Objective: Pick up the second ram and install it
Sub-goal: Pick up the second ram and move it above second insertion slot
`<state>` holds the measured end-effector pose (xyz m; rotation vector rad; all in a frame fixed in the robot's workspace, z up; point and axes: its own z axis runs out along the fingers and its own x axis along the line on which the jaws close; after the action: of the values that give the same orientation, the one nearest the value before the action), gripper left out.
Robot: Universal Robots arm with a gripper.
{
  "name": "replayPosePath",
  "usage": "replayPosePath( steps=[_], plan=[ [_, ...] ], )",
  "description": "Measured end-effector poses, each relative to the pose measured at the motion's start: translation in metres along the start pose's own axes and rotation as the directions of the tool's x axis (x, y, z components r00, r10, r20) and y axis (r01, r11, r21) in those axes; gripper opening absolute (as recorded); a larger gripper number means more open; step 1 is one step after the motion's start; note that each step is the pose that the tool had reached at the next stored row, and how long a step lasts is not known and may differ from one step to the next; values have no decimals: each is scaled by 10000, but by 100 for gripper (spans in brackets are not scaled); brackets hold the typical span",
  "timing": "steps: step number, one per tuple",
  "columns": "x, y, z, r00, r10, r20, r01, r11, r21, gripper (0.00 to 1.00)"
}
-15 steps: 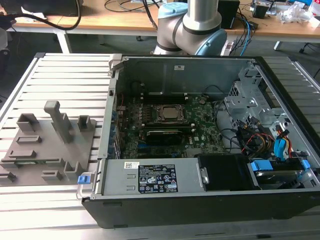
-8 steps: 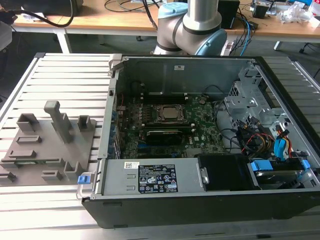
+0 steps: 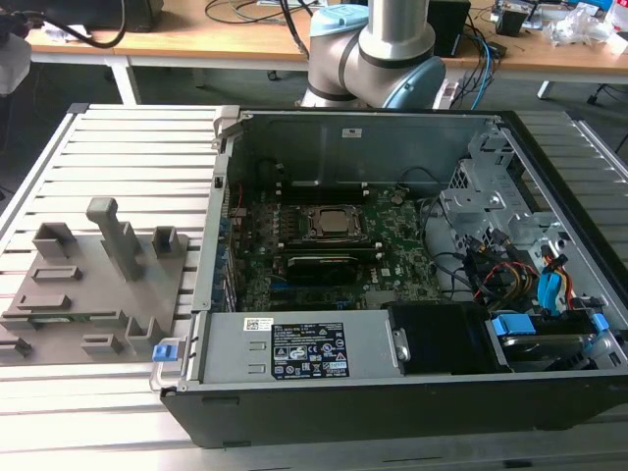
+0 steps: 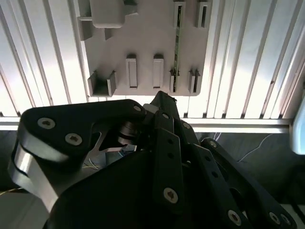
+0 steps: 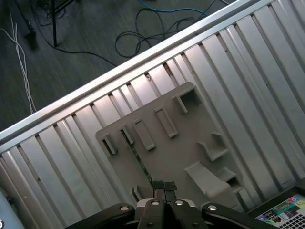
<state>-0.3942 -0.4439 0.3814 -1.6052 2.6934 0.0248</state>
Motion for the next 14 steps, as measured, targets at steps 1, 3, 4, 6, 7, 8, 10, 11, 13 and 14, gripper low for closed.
replayPosePath(
  steps=[1, 3, 4, 6, 7, 8, 10, 11, 13, 14],
  plan=[
    [0, 0, 0, 9999, -135, -1, 135, 9999, -2, 11],
    [0, 0, 0, 9985, -556, -6, 556, 9985, -7, 11],
    [0, 0, 0, 9970, -769, -8, 769, 9970, -11, 11],
    [0, 0, 0, 9945, -1045, -10, 1045, 9945, -14, 11],
    [0, 0, 0, 9894, -1453, -14, 1453, 9894, -20, 11],
    [0, 0, 0, 9858, -1678, -16, 1678, 9858, -24, 11],
    [0, 0, 0, 9752, -2215, -20, 2215, 9752, -32, 11],
    [0, 0, 0, 9719, -2353, -21, 2353, 9719, -34, 11],
    [0, 0, 0, 9641, -2654, -23, 2654, 9641, -39, 11],
    [0, 0, 0, 9588, -2839, -24, 2839, 9588, -42, 11]
  ],
)
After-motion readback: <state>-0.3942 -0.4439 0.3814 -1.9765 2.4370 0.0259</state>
